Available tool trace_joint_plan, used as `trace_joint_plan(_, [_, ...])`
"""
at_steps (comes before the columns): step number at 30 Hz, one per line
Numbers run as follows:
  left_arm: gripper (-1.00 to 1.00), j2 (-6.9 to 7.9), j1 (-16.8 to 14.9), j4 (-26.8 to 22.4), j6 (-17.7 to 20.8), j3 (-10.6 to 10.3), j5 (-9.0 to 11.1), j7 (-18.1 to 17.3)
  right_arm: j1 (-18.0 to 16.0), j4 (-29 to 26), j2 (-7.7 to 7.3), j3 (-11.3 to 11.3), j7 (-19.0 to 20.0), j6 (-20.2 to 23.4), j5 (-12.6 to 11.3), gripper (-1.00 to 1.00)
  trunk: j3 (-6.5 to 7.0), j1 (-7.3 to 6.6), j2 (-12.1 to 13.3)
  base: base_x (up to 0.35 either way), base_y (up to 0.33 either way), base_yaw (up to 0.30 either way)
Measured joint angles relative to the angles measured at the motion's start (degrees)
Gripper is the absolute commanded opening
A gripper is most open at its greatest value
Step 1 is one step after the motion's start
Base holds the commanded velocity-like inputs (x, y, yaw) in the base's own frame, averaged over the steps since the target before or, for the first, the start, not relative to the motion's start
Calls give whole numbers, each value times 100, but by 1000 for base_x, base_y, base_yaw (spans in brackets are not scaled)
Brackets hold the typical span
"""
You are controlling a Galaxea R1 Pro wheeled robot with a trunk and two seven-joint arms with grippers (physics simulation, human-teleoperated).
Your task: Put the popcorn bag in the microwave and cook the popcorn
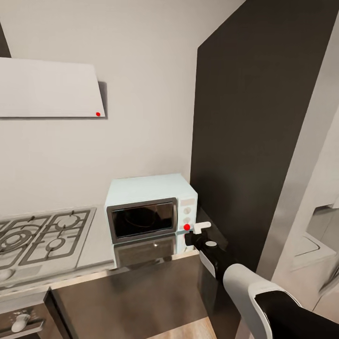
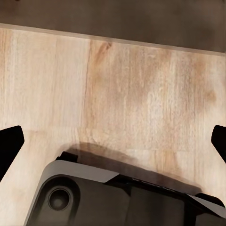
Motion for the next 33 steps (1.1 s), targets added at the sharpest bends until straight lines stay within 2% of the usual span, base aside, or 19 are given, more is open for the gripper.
trace_joint_plan(33, [100, 2, 0, 1, 0, 1, 0, 1, 136, 17, -53, 29, -1, -50, 10, -100, 0, 0, 0, 68, -3, 0])
